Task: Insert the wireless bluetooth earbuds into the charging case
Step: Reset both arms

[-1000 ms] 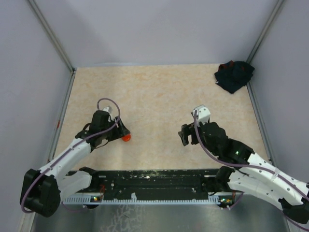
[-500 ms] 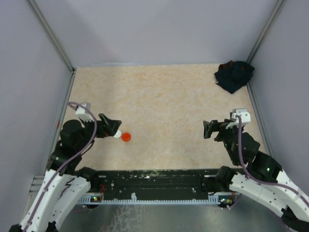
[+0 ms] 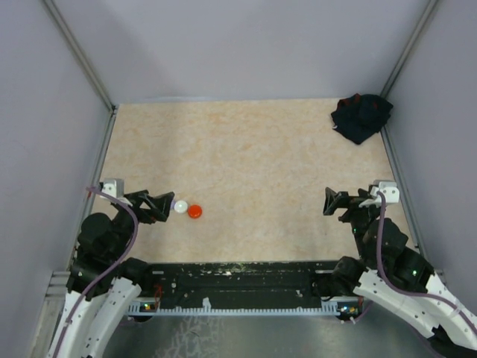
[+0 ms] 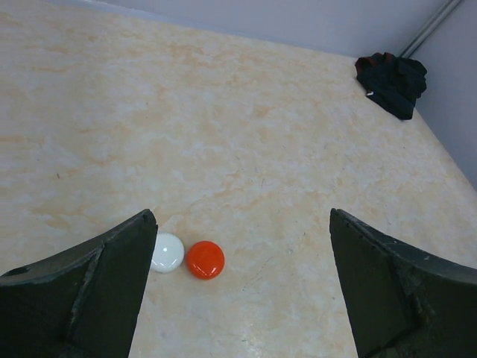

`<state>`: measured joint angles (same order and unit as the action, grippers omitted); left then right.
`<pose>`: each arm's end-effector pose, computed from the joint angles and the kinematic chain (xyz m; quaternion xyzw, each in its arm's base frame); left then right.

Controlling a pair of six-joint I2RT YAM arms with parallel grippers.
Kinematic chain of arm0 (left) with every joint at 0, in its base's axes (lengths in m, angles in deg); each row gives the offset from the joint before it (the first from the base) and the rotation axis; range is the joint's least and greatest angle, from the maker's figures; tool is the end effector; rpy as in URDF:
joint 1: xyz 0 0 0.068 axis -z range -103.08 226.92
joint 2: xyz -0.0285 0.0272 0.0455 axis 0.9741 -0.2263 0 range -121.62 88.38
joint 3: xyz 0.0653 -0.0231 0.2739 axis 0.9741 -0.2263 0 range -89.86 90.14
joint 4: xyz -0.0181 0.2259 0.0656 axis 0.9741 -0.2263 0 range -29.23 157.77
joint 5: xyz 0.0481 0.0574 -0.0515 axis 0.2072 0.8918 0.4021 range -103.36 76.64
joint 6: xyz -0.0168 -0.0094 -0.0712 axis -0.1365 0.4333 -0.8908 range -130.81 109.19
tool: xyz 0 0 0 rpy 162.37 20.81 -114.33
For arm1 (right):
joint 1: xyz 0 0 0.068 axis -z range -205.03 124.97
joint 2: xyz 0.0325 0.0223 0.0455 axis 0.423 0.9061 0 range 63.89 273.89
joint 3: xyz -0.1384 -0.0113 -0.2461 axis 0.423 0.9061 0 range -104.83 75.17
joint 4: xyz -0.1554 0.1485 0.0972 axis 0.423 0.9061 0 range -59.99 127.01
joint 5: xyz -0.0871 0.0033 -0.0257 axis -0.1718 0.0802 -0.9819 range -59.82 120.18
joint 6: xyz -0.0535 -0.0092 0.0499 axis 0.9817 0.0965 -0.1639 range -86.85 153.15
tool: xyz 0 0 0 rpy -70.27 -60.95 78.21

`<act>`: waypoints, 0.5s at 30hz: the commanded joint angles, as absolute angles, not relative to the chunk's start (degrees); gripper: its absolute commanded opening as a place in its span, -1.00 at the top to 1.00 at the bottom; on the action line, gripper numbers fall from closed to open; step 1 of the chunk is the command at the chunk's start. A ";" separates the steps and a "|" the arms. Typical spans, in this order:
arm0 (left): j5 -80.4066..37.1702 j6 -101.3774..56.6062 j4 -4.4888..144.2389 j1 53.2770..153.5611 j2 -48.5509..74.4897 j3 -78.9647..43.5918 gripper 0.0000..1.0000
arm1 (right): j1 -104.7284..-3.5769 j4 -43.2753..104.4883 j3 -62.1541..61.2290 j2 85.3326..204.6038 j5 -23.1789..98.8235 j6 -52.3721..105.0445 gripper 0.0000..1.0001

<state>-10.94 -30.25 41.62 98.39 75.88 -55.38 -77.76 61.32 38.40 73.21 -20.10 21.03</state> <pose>0.0634 -0.0222 0.3000 -0.0014 0.7324 -0.2235 0.6432 0.0546 -0.0063 0.3037 0.0426 0.7209 0.0695 0.6882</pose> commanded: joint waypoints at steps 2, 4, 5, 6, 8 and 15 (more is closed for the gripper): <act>-8.80 -28.67 44.16 98.18 79.70 -58.41 -1.00 | -77.59 57.84 38.35 73.48 -20.67 21.69 -0.91; -9.25 -28.64 44.26 98.07 79.93 -58.10 -1.00 | -77.59 57.75 38.35 73.87 -20.75 22.02 -0.91; -9.35 -28.72 44.22 98.03 80.00 -57.86 -1.00 | -77.64 57.72 38.35 73.94 -20.87 22.03 -0.91; -8.99 -29.40 44.17 98.02 80.02 -57.72 -1.00 | -77.64 57.70 38.35 73.99 -20.95 22.14 -0.91; -8.68 -30.16 44.25 97.75 80.18 -57.62 -1.00 | -77.59 57.78 38.43 73.91 -20.97 22.25 -0.91; -10.96 -29.46 44.98 96.64 81.44 -57.66 -1.00 | -77.61 57.85 38.60 73.99 -21.06 22.32 -0.91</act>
